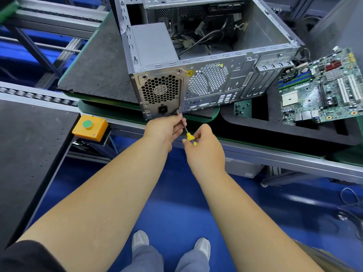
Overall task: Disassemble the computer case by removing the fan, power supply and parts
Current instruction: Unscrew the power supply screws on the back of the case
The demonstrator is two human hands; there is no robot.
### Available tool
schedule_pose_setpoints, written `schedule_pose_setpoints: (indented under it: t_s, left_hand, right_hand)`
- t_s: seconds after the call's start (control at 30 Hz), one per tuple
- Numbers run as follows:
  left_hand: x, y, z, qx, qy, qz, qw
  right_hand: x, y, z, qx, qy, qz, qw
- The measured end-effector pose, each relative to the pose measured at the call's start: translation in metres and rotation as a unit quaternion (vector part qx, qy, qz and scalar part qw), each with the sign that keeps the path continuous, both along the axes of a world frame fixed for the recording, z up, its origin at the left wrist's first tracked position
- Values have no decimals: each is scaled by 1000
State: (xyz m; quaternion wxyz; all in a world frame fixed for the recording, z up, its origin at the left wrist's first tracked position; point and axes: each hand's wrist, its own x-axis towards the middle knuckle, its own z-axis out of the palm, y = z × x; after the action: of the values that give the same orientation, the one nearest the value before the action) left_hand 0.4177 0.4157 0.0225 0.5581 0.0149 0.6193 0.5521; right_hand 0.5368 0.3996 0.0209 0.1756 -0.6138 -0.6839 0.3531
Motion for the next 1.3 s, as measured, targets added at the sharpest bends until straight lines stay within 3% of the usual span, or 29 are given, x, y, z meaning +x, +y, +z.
schedule_pose_setpoints:
  t_s: [0.1,0.17,0.3,0.37,0.47,0.57,0.67,0.77,0.97,1.1,1.2,1.3]
  left_hand:
    - [2,4,1,-12,-4,0,1000]
    - [3,7,1,-22,-7,-3,1000]
    - [4,9,-4,-20,5,14,1000]
    - [3,9,-7,-14,7,20,1000]
    - [3,11,-9,-2,-1,30,1000]
    - [3,10,-11,2,5,41,999]
    - [2,8,-11,6,6,42,999]
    - [2,7,-11,13,4,41,999]
    - [2,4,-9,20,0,29,999]
    - [2,2,-8,21,3,25,999]
    - [3,-1,-5,27,-5,23,999]
    - [6,-1,-1,23,-9,22,999]
  right_hand:
    - [-3,-4,1,99,-79,25,992]
    - [-4,-4,-2,100,-96,30,990]
    - [-2,1,-11,-27,-52,12,998]
    - [-2,5,-11,-143,57,-10,988]
    - [2,8,-9,-343,266,-48,900]
    - [9,10,-6,-467,395,-75,788]
    - [11,10,-6,-477,428,-86,763]
    - [7,9,-7,-446,415,-92,788]
    - [4,7,-13,-316,290,-71,901]
    - [3,4,-11,-211,213,-64,952]
    - [2,3,-9,-102,104,-33,989]
    - [1,0,-6,23,-29,8,999]
